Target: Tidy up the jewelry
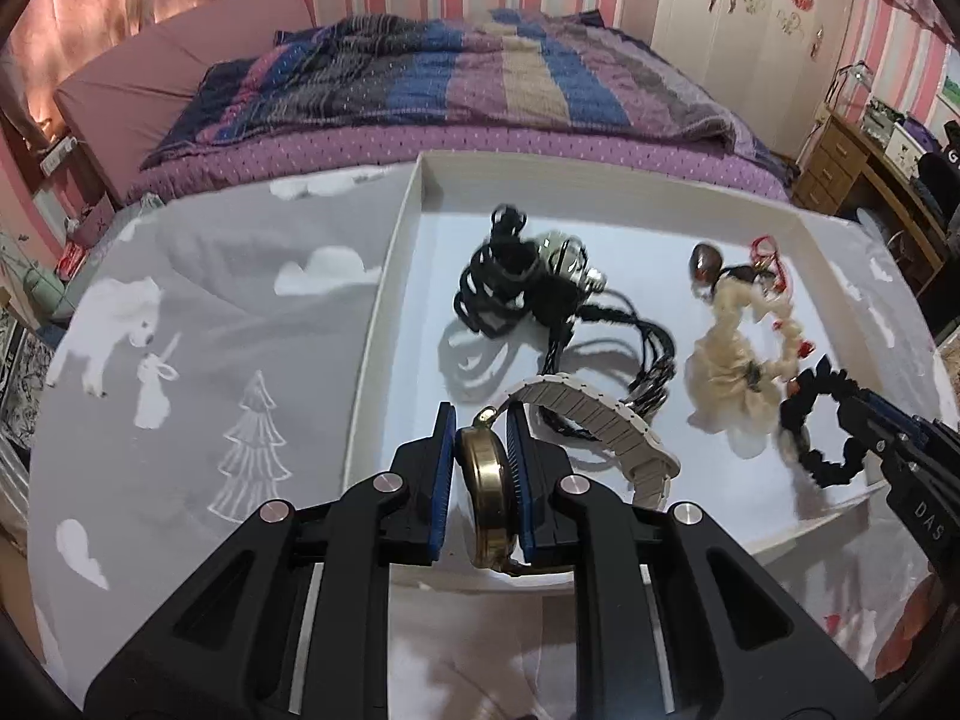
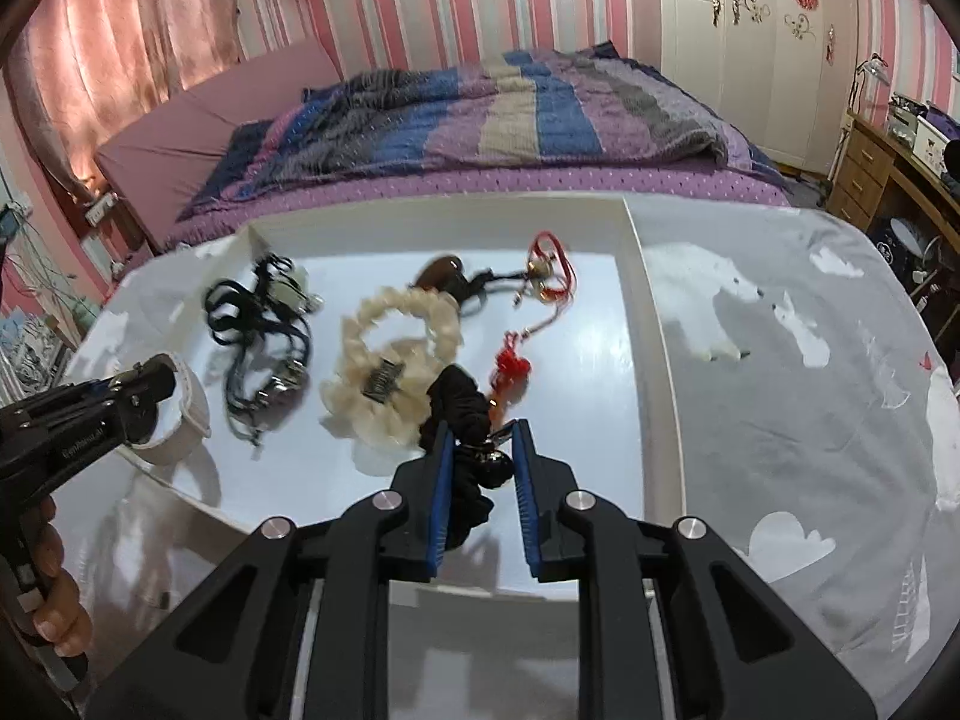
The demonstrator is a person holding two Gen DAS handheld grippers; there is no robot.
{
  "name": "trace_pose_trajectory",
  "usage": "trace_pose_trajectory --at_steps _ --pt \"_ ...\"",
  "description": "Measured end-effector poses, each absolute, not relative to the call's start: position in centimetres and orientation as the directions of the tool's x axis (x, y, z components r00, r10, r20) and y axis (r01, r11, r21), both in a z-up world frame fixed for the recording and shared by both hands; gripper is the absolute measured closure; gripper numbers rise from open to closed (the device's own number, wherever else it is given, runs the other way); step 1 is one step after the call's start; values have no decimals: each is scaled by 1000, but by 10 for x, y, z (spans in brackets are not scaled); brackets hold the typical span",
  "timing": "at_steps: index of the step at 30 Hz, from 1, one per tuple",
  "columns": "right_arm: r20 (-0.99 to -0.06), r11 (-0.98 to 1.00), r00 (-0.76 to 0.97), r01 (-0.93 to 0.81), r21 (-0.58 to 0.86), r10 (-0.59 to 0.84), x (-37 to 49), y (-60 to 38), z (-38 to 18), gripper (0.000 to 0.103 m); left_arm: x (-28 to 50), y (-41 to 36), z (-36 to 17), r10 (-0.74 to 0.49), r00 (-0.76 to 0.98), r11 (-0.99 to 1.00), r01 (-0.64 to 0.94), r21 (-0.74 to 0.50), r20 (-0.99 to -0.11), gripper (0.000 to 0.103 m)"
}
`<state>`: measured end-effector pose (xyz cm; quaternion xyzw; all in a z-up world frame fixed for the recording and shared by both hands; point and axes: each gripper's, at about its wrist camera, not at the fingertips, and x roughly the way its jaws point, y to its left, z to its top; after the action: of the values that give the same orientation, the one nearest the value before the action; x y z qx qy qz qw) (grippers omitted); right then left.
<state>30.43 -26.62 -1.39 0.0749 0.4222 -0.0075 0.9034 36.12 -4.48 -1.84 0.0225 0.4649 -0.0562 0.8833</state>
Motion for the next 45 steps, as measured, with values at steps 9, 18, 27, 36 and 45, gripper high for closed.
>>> trace_pose_trajectory --at_steps 9,18,27,36,45 --pt "-778 993 629 92 79 4 319 -264 -34 83 379 -54 -42 -40 555 996 92 14 -831 87" --pt "-777 995 628 101 17 -50 321 -258 -39 53 375 -57 -31 -13 588 996 83 44 -809 74" --pt "-729 997 684 77 16 -41 293 -253 3 38 326 -45 18 -22 674 995 89 51 -738 16" --pt "-648 996 761 69 60 -14 210 -246 48 13 238 -15 62 -22 754 998 58 33 -656 3" --pt "-606 994 795 57 93 11 132 -235 69 10 165 6 65 35 783 999 -13 39 -621 3"
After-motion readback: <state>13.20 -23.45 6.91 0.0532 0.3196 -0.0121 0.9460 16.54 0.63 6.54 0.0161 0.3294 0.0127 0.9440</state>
